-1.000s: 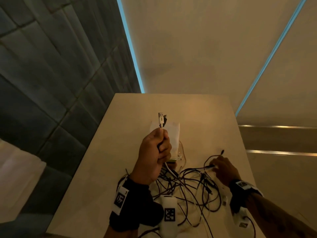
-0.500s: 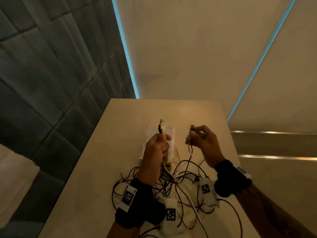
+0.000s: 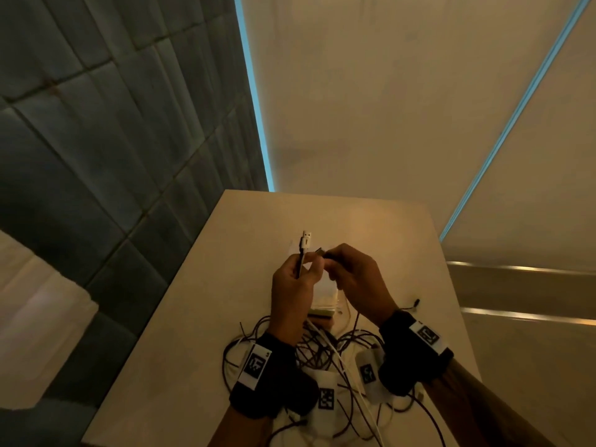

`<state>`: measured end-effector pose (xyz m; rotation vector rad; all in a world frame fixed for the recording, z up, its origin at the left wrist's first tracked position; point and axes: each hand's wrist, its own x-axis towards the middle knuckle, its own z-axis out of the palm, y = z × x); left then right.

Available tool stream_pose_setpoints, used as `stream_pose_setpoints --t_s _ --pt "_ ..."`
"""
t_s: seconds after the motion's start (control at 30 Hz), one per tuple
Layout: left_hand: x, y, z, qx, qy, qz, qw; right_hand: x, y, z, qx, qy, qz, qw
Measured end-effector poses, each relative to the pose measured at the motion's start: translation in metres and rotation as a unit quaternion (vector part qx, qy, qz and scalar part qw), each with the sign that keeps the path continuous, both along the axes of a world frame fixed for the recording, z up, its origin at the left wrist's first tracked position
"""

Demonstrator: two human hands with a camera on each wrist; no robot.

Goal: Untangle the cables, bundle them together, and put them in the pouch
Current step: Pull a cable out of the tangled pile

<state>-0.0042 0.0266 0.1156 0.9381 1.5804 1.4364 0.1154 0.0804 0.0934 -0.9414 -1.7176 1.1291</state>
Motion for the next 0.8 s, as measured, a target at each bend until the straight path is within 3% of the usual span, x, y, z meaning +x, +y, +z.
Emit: stream_pose_setpoints --t_s 0.17,0.33,0.43,0.57,0.63,0.73,0.8 --pt "-0.002 0.002 -0.001 0.018 0.014 0.011 1.0 0.006 -0.008 -0.007 -0.024 -0.014 0.063 0.998" --pt "-0.006 -0.002 -0.004 0.05 -0.045 0.052 0.996 0.019 -0.017 -0.019 -0.056 -0.008 0.004 0.998" --pt "0.0 -0.004 -0.001 0.044 -0.021 -0.001 0.999 0.007 -0.022 -0.012 -0.035 0.01 -0.047 0.998" --pt "0.002 -0.005 0.006 0.047 0.009 0.009 0.999 -0.011 -0.032 0.0 -0.043 0.057 0.015 0.997" --pt "-0.006 -0.006 0.012 0.059 -0.045 0.02 0.997 -0.008 -0.034 -0.003 -0.069 0.076 0.055 0.993" --pt "-0.018 -0.009 0.027 0.086 -0.218 -0.009 0.972 -0.003 -0.04 -0.018 -0.098 0.071 0.089 0.989" --pt "-0.023 -0.011 0.036 0.097 -0.249 -0.017 0.963 -0.003 -0.044 -0.029 -0.131 0.072 0.096 0.984"
